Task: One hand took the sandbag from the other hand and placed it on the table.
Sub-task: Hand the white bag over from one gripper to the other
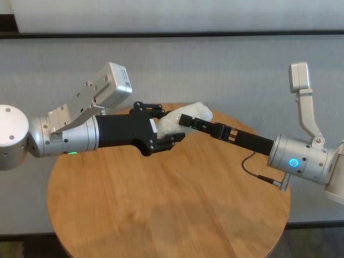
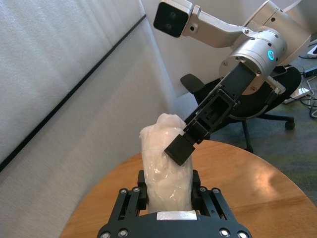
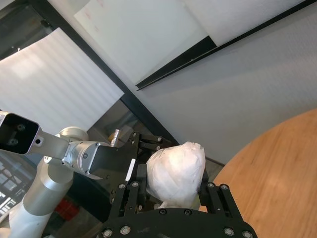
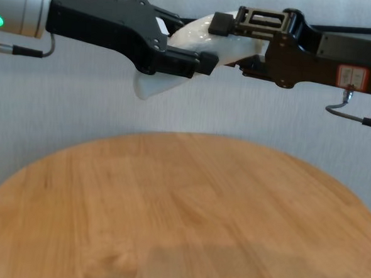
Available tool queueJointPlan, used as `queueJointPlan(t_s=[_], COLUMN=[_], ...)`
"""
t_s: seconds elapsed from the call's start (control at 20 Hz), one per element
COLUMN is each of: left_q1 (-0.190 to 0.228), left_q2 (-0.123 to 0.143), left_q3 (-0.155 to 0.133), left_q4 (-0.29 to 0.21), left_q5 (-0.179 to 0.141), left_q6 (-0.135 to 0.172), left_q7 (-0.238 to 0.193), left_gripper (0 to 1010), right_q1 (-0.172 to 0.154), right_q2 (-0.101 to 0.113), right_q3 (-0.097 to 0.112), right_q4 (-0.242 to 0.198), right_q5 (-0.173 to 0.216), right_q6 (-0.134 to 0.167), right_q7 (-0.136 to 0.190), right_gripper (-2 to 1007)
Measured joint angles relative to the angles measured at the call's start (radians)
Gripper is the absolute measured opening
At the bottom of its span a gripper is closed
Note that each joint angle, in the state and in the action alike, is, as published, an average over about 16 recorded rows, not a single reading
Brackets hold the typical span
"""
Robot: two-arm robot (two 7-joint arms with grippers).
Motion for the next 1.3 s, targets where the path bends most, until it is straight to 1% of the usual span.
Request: queueJointPlan(t_s=[0.95,1.1,1.3], left_q1=[0.0,0.0,0.0], left_q2=[0.0,0.0,0.0], left_q3=[0.0,0.0,0.0], left_q4=[0.0,0.0,0.0], left_q5=[0.0,0.0,0.0], left_q6=[0.0,0.0,0.0], left_q7=[0.0,0.0,0.0], left_gripper=[518,541,599], right_q1=[0.0,0.0,0.0], right_q2=[0.0,0.0,0.0], right_q3=[0.0,0.0,0.0], right_q4=[0.0,0.0,0.0], right_q5=[-0.001,-0.001,-0.001], right_q6=[0.0,0.0,0.0], right_q7=[0.0,-0.001,-0.001], right_gripper=[570,570,570])
